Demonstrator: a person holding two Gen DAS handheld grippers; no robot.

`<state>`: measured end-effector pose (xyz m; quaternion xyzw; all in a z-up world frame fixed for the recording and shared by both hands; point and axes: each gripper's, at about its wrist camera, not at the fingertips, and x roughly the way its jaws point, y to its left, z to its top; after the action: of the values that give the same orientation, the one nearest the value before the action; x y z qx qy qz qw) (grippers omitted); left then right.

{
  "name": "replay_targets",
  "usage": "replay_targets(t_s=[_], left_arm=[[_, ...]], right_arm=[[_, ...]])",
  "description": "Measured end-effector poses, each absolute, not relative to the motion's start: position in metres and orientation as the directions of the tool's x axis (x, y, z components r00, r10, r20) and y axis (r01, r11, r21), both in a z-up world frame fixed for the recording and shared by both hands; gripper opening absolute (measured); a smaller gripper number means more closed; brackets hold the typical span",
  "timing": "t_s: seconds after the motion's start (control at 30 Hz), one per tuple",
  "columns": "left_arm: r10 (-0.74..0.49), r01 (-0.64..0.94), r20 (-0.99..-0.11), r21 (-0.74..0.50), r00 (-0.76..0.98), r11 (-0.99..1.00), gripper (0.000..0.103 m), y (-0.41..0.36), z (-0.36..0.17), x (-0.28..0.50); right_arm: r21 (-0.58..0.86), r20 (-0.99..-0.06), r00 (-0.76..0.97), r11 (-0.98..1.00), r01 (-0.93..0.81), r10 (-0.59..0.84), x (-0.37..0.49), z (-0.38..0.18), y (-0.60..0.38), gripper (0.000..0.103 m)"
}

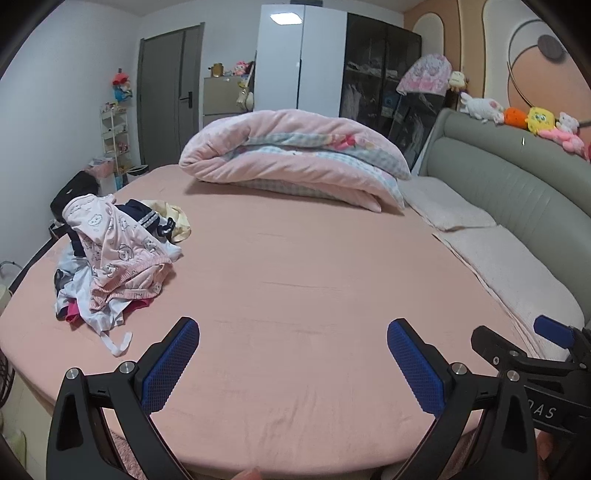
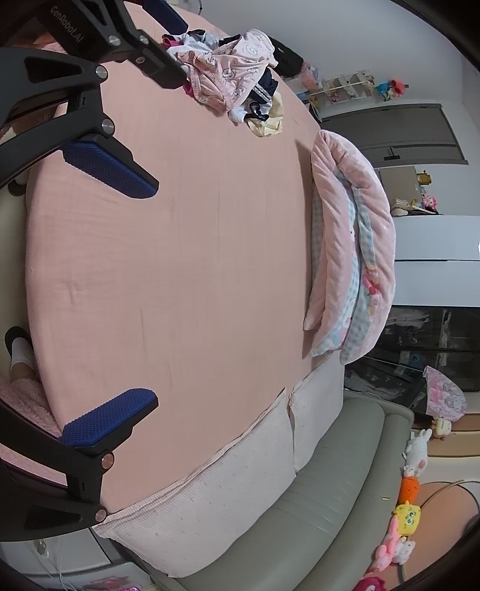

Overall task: Fold clothes
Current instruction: 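Move both grippers toward the clothes pile on the bed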

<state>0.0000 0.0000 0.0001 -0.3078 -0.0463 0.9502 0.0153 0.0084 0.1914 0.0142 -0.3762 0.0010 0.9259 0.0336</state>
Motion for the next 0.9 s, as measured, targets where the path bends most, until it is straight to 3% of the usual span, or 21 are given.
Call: replay_targets(t_s=[0.13,0.37,0.5,0.57,0.73,0.8,0.87,0.9], left_arm=[[0.043,0.018,-0.566,-0.102,-0.823,-0.995,0.103,-0.002,0.002,0.002],[0.012,0.063,-0.605,-0.103,-0.796,-0.993,0.103,-0.039,0.007,0.005],[0.080,0.068,-0.606,-0.217,-0.791,-0.974,0.103,-0.094,0.005,0.005],[0.060,0.110,-0.605,-0.240,-0.794,-0.965,0.102,-0.118,0.004,0.006],[-0.090,0.230,-0.618,-0.149,-0.781,-0.962,0.102,-0.166,-0.005,-0.004],[-0.143,0.276,-0.612,-0.128,-0.778,-0.952,0.095,-0.192,-0.014,-0.010],[-0.191,0.319,-0.600,-0.112,-0.776,-0.941,0.068,-0.214,-0.022,-0.013],[-0.211,0.341,-0.611,-0.103,-0.763,-0.935,0.064,-0.225,-0.027,-0.016]], right_arm=[[-0.053,-0.686,-0.725,-0.998,-0.037,0.064,0.003,0.020,0.197,0.103],[-0.114,-0.662,-0.747,-0.978,0.172,-0.055,-0.023,0.033,0.163,0.103],[-0.101,-0.651,-0.745,-0.957,0.273,-0.145,-0.046,0.042,0.130,0.103],[-0.083,-0.649,-0.736,-0.944,0.319,-0.192,-0.055,0.044,0.106,0.103],[-0.085,-0.655,-0.703,-0.897,0.433,-0.278,-0.076,0.030,0.053,0.100],[-0.073,-0.670,-0.677,-0.881,0.467,-0.303,-0.087,0.021,0.028,0.099],[-0.074,-0.678,-0.666,-0.872,0.484,-0.312,-0.097,0.011,0.005,0.099],[-0.074,-0.682,-0.660,-0.868,0.491,-0.315,-0.102,0.006,-0.004,0.099]])
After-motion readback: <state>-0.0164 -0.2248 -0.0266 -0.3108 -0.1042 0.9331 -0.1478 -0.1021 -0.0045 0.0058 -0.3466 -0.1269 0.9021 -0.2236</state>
